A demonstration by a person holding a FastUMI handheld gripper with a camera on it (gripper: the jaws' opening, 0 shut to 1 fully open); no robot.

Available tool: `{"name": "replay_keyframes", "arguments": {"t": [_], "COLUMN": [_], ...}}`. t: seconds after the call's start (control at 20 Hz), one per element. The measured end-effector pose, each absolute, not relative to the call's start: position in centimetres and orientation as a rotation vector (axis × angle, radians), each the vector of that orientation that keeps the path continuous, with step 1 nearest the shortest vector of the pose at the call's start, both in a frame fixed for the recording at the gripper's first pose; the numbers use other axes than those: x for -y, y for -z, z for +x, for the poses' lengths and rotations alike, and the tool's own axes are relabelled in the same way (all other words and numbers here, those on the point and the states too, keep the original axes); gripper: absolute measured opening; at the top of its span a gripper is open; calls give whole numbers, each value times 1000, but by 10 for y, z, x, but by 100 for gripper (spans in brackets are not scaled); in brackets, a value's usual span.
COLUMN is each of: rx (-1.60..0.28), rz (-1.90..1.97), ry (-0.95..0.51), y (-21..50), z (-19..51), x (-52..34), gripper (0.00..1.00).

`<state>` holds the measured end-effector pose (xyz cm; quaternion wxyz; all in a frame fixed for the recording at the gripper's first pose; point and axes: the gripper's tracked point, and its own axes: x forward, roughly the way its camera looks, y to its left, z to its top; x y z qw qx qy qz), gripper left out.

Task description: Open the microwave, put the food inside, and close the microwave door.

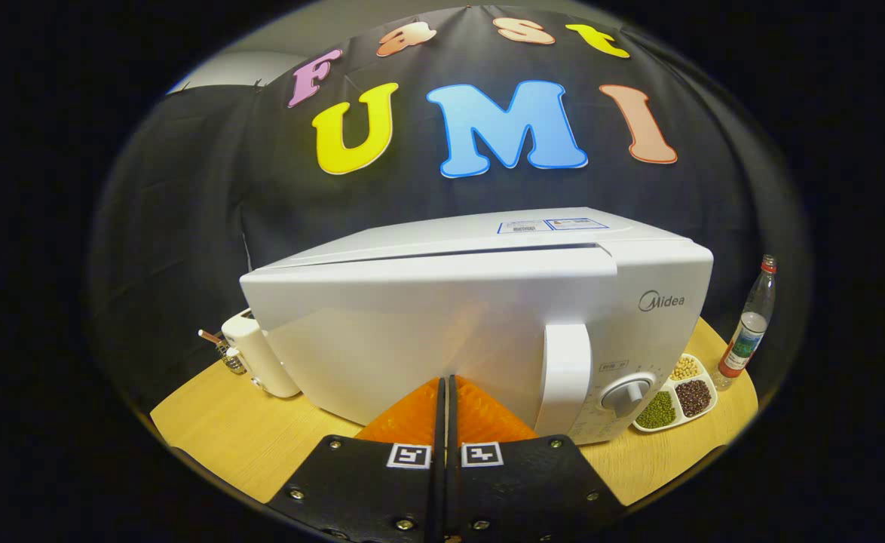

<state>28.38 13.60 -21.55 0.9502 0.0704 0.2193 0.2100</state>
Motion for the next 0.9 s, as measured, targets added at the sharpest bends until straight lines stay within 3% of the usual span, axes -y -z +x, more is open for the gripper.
{"name": "replay_keyframes", "arguments": {"t": [0.5, 0.9], "rx": [-407, -251], "rz": [19, 50], "ry": [-336, -263], "y": [220, 128], "z": [290, 233], "x": [-139, -101], "gripper": [1, 1]}}
